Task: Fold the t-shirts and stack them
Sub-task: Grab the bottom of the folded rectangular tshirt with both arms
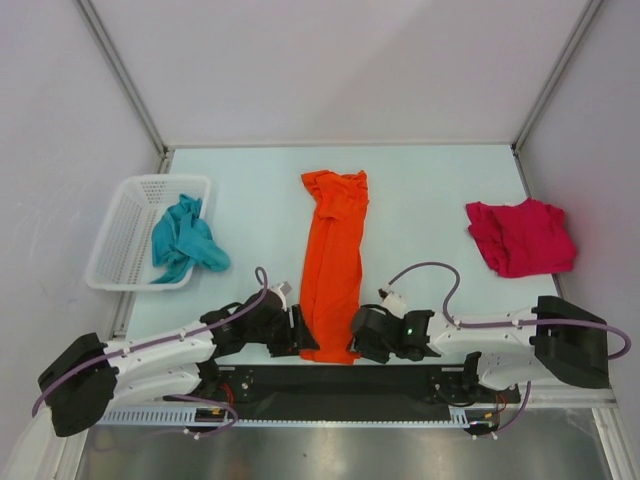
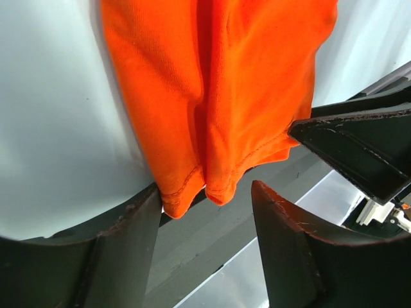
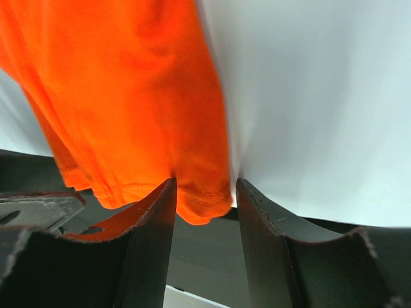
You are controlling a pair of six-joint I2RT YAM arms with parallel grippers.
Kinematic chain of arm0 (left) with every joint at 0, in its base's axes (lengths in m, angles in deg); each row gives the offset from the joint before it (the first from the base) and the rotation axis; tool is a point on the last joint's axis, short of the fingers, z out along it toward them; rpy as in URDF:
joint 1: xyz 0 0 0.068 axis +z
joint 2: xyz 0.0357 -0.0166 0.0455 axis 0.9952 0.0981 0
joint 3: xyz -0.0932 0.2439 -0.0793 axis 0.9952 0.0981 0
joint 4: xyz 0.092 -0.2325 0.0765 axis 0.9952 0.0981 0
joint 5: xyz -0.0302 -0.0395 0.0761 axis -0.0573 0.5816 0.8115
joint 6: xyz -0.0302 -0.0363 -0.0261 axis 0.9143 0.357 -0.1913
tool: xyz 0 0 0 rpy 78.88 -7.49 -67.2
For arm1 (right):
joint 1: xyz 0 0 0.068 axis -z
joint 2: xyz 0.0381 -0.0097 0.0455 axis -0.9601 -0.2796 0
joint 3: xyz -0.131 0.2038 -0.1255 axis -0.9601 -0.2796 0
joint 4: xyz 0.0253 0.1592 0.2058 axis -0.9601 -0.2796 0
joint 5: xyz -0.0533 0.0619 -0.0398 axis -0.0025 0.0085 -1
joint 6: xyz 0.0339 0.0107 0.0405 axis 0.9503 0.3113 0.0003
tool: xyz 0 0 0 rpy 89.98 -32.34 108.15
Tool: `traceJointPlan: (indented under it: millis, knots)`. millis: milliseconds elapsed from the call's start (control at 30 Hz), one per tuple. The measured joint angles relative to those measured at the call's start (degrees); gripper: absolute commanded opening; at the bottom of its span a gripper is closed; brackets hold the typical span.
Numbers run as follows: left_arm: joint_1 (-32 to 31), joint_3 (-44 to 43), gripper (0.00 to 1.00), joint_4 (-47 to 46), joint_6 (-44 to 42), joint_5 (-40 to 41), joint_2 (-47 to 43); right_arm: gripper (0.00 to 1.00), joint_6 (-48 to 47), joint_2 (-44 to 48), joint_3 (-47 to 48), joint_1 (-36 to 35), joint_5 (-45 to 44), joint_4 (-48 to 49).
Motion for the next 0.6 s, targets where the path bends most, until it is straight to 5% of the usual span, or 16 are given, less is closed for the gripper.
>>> traceJointPlan:
  millis: [500, 600]
  knots:
    - [-0.9, -0.7, 0.63, -4.7, 0.2, -0.2, 4.4, 0.47, 0.0, -2.2, 0.2, 0.0, 0.5, 4.7]
    - [-1.7, -1.2, 0.59, -6.5, 0.3, -0.5, 6.3, 0.36, 0.0, -2.3, 0.2, 0.0, 0.5, 4.8]
